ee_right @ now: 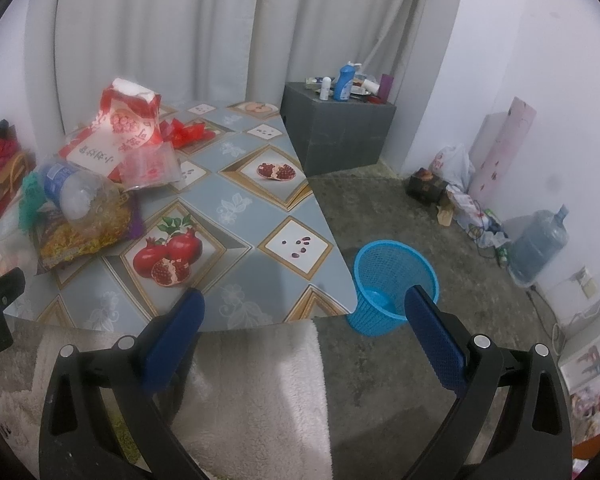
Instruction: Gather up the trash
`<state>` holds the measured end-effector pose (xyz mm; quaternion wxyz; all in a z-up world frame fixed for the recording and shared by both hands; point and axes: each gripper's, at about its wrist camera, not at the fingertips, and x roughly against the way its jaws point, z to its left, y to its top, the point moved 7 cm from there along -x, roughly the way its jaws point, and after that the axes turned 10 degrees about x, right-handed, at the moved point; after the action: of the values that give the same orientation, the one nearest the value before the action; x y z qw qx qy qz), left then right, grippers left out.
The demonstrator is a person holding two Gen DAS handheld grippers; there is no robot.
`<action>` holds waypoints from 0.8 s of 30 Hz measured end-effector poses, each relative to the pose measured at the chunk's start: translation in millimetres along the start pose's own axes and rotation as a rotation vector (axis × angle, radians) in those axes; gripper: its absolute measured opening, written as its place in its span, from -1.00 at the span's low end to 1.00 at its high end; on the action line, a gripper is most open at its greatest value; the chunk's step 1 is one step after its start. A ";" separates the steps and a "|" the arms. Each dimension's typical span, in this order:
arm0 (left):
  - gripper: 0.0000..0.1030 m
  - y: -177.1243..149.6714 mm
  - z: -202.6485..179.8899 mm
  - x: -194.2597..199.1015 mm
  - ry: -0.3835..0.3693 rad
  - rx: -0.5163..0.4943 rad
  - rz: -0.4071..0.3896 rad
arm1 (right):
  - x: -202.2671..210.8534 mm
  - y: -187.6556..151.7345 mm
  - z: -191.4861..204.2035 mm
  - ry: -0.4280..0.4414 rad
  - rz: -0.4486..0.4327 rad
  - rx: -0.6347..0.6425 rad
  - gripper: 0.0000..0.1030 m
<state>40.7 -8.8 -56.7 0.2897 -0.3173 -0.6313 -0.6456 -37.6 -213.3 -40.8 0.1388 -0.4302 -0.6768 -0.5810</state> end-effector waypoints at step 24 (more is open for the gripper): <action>0.90 1.2 0.7 -0.3 -0.001 -0.001 0.002 | -3.4 -1.3 9.1 0.009 -0.004 -0.001 0.85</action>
<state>41.8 -8.1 -56.2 0.2897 -0.3183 -0.6309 -0.6456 -33.8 -206.4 -46.6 0.1406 -0.4262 -0.6768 -0.5836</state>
